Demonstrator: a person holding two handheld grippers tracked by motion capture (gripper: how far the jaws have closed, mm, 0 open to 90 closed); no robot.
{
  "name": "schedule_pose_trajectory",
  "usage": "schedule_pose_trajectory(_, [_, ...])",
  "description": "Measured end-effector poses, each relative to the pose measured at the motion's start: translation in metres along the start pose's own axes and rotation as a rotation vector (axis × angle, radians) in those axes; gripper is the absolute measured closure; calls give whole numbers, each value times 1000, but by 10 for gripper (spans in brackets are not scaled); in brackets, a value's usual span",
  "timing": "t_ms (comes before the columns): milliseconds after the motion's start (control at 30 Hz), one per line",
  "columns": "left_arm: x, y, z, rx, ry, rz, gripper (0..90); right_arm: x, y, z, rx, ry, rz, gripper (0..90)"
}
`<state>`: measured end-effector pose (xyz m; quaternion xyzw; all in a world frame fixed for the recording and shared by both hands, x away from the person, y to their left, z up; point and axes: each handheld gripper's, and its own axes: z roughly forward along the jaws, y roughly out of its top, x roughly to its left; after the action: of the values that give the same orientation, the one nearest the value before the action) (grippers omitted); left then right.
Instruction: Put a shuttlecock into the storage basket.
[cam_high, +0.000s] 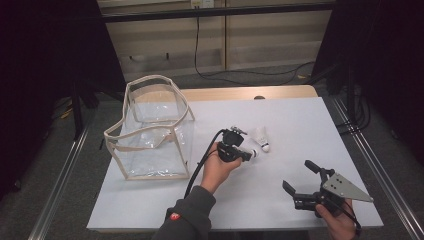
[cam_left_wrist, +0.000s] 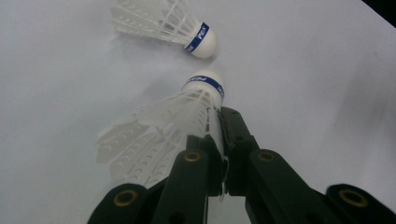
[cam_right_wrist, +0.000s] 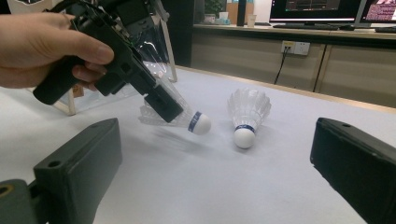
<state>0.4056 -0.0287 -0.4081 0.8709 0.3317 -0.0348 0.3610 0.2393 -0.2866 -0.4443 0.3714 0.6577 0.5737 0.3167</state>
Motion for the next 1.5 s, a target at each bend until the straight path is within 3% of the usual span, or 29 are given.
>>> schedule_pose_trajectory(500, [0,7,-30,40,-57,20,888,-2,0,1,1,-6,0,21])
schedule_pose_trajectory(800, [-3,13,-37,71,-76,48,890,-4,1,0,-3,-14,6,21])
schedule_pose_trajectory(1500, [-4,24,-64,114,-66,71,891,-4,0,0,0,-17,5,21])
